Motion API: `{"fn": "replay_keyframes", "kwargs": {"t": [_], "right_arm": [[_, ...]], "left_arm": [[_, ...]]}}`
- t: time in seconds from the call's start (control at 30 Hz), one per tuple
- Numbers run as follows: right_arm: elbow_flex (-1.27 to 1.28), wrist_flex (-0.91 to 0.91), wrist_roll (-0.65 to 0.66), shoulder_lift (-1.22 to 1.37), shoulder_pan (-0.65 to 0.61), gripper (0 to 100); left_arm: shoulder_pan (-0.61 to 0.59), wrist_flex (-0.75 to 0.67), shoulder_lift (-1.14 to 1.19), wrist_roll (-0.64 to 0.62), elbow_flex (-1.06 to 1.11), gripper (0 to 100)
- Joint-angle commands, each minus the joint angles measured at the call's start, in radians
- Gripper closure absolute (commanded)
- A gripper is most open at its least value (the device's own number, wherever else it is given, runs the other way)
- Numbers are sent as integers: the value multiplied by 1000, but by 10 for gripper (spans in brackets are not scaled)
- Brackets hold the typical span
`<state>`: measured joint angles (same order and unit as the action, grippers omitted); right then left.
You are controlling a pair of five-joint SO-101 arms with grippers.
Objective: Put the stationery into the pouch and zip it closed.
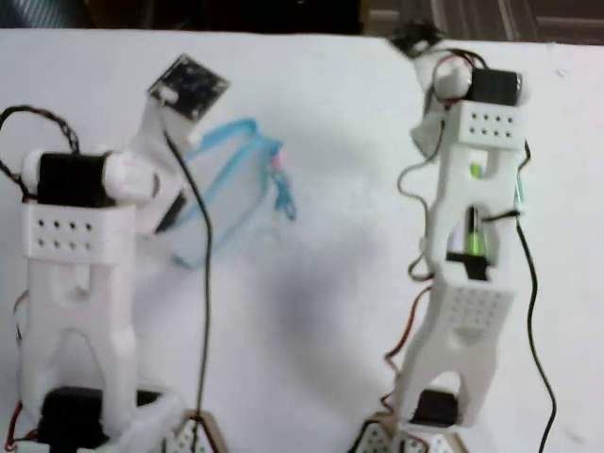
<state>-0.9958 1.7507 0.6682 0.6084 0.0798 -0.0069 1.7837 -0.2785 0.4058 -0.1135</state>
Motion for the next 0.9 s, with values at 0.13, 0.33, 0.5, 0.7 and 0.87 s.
{"fn": "replay_keyframes", "kwargs": {"t": [0.13,0.33,0.5,0.7,0.87], "right_arm": [[9,18,-129,-33,22,964],[40,15,-132,51,15,873],[40,-30,-86,139,5,803],[52,24,-68,134,-21,823],[137,24,-753,-4,-73,827]], "left_arm": [[1,-32,61,75,38,978],[10,-28,130,158,31,978],[12,-26,203,155,29,978],[10,-25,202,150,29,978],[10,-28,202,118,29,978]]}}
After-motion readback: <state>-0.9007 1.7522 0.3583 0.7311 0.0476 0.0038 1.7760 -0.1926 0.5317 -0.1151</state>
